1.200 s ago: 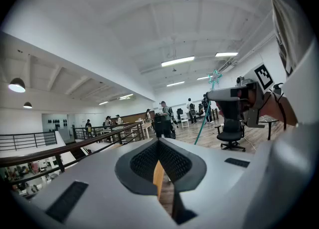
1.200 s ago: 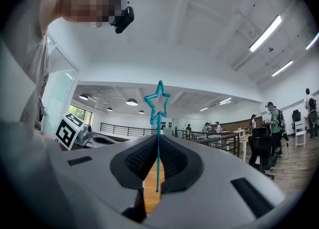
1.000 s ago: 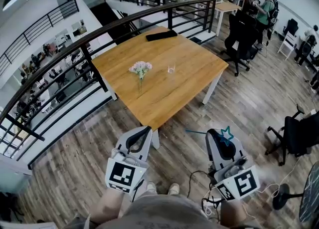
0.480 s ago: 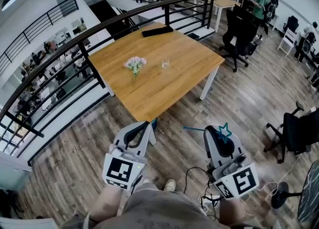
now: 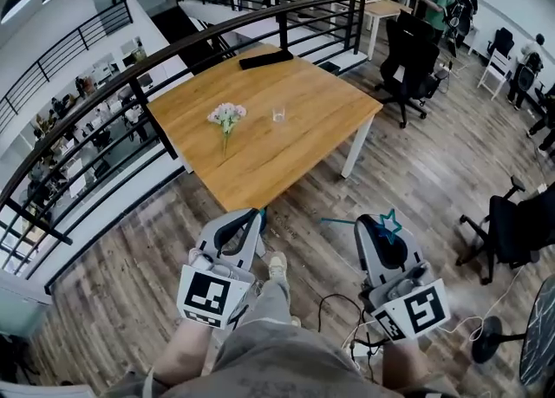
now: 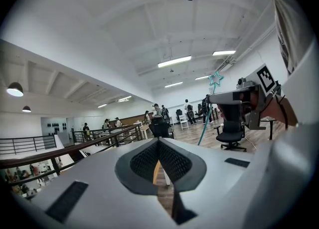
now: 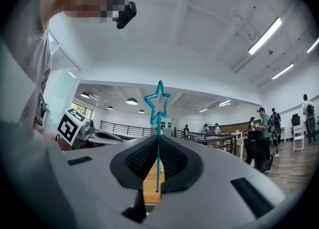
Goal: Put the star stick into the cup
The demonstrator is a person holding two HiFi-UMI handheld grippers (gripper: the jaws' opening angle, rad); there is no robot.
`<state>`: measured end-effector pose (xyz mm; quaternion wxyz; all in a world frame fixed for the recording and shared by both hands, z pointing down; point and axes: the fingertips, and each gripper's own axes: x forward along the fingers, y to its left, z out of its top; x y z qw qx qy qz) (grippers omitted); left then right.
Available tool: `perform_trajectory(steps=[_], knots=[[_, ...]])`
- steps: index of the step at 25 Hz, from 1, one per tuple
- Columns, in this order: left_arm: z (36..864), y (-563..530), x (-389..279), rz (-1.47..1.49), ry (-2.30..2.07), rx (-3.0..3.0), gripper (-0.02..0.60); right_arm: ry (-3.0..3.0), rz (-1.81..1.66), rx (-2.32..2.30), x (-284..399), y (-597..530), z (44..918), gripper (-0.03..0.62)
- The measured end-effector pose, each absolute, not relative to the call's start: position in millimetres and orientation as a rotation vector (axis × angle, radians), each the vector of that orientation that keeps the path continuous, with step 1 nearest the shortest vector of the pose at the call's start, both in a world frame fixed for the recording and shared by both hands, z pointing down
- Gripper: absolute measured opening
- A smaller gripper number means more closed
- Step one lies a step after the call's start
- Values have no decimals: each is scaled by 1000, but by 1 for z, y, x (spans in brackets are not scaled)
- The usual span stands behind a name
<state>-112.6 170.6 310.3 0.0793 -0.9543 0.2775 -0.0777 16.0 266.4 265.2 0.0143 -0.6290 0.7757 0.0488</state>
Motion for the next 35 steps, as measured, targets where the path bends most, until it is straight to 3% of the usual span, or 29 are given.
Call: perform_trajectory(steps=[14, 35], knots=[[349, 83, -73, -261, 872, -2867, 15, 2433, 106, -1985, 71, 175, 298, 37], [374, -212, 3, -395, 888, -2945, 15, 2524, -14, -2019, 151, -138, 306, 37]])
